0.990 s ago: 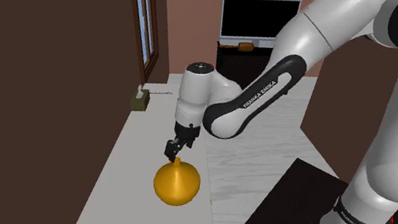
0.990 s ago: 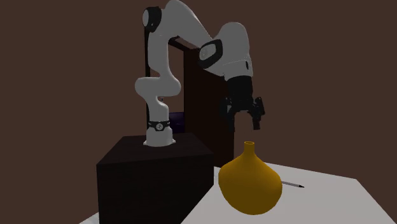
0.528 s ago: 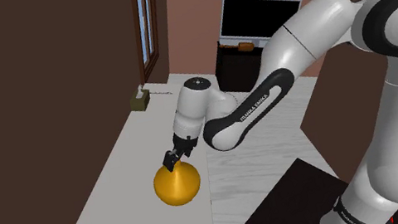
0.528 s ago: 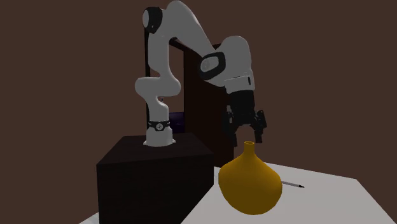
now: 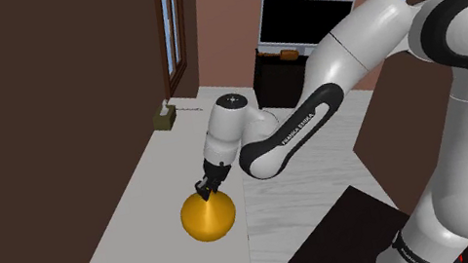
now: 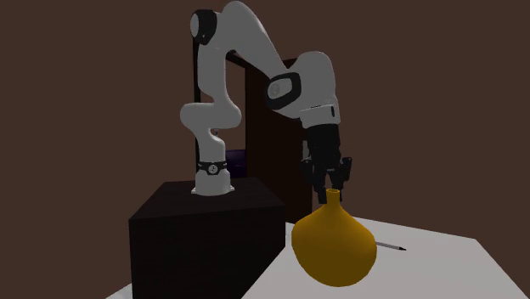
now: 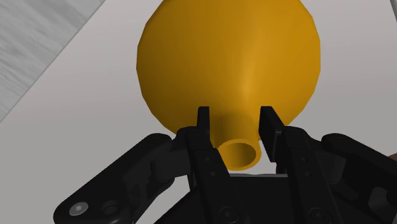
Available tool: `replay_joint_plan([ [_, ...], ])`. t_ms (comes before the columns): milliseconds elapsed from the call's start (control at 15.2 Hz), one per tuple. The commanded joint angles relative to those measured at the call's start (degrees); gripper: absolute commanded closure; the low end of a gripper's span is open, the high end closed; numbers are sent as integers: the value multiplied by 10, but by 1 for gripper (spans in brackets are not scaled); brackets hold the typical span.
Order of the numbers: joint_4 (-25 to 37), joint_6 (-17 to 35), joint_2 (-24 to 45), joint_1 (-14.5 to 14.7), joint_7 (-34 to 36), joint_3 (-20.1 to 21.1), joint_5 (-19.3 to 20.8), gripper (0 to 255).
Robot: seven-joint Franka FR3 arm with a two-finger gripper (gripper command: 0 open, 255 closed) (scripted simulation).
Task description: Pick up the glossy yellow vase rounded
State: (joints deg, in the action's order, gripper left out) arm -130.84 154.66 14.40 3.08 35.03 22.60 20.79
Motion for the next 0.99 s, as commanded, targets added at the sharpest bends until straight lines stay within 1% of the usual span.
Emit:
replay_joint_plan([
  [0,0,0,0,0,0,0,0,255],
  [264,0,0,1,0,0,0,0,255],
  [924,8,-63,-64,-21,-56,30,-73,255],
])
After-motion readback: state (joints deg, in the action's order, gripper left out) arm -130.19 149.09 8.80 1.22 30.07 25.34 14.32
